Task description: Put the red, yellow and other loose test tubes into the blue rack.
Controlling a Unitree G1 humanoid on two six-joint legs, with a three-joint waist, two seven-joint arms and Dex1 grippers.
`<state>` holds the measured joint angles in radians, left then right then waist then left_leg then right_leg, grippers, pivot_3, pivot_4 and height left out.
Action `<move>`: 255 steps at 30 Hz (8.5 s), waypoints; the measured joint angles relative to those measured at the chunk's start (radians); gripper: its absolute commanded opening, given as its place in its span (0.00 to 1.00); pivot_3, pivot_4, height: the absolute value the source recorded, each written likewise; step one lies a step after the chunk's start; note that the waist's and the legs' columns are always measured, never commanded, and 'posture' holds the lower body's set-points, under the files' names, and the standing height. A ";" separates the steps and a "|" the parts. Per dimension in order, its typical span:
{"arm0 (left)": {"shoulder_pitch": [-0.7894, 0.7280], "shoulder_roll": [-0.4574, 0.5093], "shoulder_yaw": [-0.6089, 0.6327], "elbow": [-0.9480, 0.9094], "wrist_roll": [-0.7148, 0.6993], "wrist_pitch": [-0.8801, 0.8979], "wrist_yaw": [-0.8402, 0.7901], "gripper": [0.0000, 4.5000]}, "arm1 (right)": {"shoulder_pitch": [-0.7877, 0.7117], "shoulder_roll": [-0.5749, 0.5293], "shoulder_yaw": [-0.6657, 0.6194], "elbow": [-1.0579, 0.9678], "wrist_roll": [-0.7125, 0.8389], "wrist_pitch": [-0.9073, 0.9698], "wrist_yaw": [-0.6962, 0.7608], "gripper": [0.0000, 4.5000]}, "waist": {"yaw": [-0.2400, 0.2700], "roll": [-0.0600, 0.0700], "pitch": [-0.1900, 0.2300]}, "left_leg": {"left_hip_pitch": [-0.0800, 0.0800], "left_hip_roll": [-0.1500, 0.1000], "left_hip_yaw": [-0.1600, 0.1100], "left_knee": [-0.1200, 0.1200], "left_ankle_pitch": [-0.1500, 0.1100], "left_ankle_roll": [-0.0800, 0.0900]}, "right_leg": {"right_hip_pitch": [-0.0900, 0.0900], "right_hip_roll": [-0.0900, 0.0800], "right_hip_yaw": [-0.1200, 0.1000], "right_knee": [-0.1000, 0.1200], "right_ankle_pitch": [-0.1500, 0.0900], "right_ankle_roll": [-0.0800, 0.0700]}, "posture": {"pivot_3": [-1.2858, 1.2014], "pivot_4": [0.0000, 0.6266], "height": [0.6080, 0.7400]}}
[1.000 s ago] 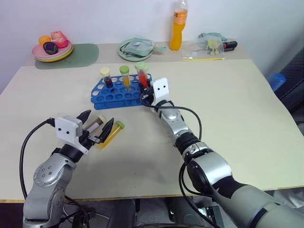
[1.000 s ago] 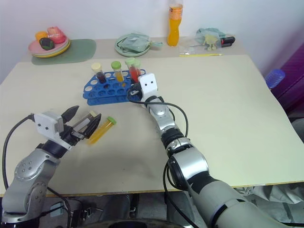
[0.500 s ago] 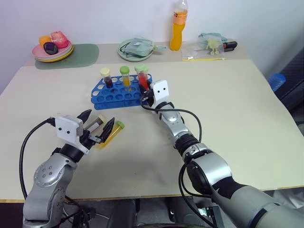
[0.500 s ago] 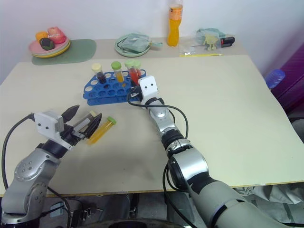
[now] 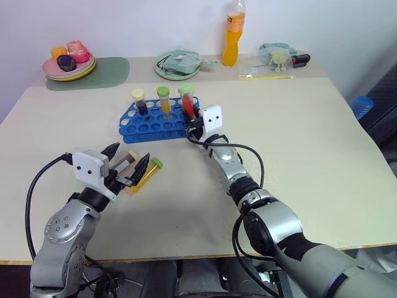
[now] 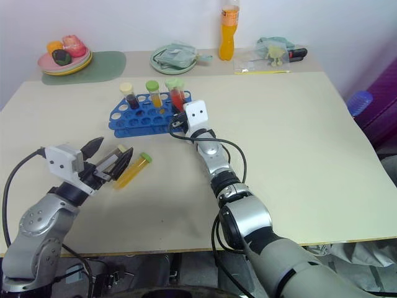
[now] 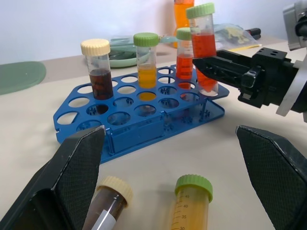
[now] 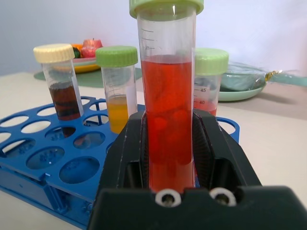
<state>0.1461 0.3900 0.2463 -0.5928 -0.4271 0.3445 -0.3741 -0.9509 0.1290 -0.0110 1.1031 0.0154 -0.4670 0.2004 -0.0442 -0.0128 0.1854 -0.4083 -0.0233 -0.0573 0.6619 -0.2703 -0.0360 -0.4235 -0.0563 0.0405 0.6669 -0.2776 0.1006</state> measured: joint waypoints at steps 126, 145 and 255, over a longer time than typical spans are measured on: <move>-0.674 -0.211 -0.414 0.763 0.406 -0.458 0.549 0.15 | 0.458 -0.484 0.188 -1.228 0.332 0.830 0.657 0.83 | 0.047 -0.003 0.000 | -0.001 -0.003 0.000 0.004 0.001 0.000 | 0.002 -0.001 0.000 -0.002 0.003 0.003 | 0.52 0.24 0.92; -0.695 -0.305 -0.325 0.990 0.430 -0.599 0.432 0.15 | 0.474 -0.503 0.168 -1.239 0.330 0.830 0.621 0.83 | 0.034 -0.003 0.000 | -0.001 -0.003 0.000 0.004 0.001 0.001 | 0.002 0.000 0.000 -0.001 0.003 0.003 | 0.52 0.24 0.92; -1.172 0.572 -0.939 0.907 0.201 0.910 -0.676 0.68 | 0.501 -0.522 0.189 -1.228 0.313 0.788 0.663 0.83 | 0.026 -0.005 0.003 | 0.008 0.002 -0.003 0.002 0.001 0.001 | 0.012 0.007 0.001 -0.002 0.001 0.001 | 0.52 0.24 0.92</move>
<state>-1.0259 0.9617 -0.6929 0.3141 -0.2257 1.2547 -1.0497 -0.4502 -0.3931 0.1775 -0.1251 0.3281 0.3206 0.8635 -0.0184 -0.0174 0.1883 -0.3998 -0.0214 -0.0598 0.6642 -0.2691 -0.0353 -0.4114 -0.0492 0.0419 0.6647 -0.2768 0.1015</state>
